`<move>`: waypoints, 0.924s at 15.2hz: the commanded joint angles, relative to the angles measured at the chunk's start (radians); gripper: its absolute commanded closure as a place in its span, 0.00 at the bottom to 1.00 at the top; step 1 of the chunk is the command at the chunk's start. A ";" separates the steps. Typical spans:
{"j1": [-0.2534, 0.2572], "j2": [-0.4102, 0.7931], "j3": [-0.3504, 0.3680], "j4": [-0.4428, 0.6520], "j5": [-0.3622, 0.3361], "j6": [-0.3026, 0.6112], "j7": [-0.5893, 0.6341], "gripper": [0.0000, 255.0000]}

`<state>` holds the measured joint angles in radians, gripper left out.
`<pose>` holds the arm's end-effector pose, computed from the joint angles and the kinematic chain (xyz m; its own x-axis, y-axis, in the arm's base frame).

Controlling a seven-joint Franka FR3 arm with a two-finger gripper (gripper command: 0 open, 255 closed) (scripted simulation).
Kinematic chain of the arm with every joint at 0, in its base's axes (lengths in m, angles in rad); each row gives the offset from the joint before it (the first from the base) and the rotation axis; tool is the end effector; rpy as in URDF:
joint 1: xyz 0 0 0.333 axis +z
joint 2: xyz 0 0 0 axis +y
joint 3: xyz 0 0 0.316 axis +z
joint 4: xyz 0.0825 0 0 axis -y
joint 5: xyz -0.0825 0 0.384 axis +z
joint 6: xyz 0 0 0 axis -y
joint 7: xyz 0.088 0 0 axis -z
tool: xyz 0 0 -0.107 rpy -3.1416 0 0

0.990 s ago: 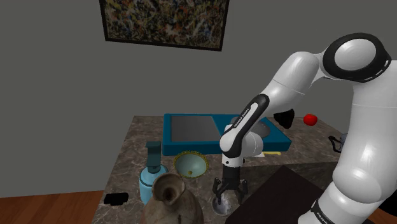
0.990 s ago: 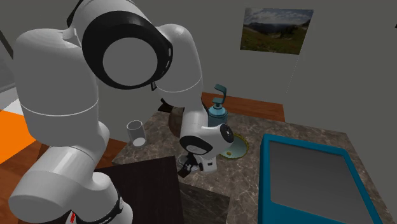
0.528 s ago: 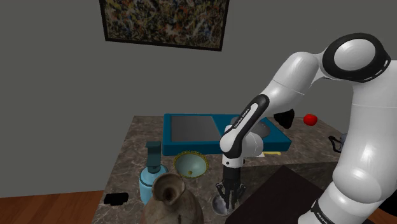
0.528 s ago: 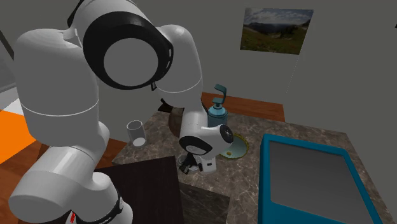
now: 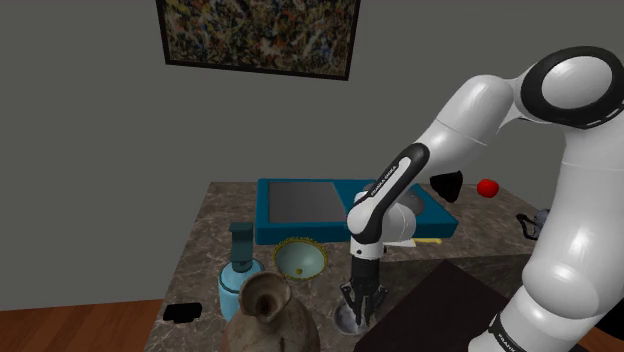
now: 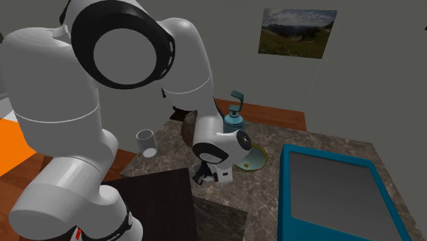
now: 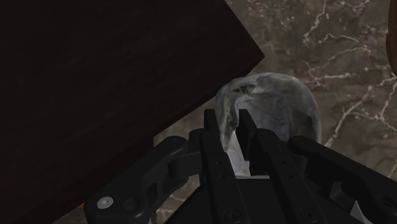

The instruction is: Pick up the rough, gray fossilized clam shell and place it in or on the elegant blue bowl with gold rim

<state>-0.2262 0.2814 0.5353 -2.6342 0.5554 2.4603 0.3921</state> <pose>0.3494 0.1333 0.1389 0.7046 -0.4479 -0.5504 -0.5633 -0.8248 -0.0499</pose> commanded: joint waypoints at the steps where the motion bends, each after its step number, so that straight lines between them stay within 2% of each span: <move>1: -0.005 -0.036 0.008 -0.005 0.008 -0.032 0.005 1.00; 14: -0.026 -0.284 0.031 -0.020 0.055 -0.259 0.026 1.00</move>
<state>-0.2527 0.0159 0.5649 -2.6565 0.6076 2.2218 0.4134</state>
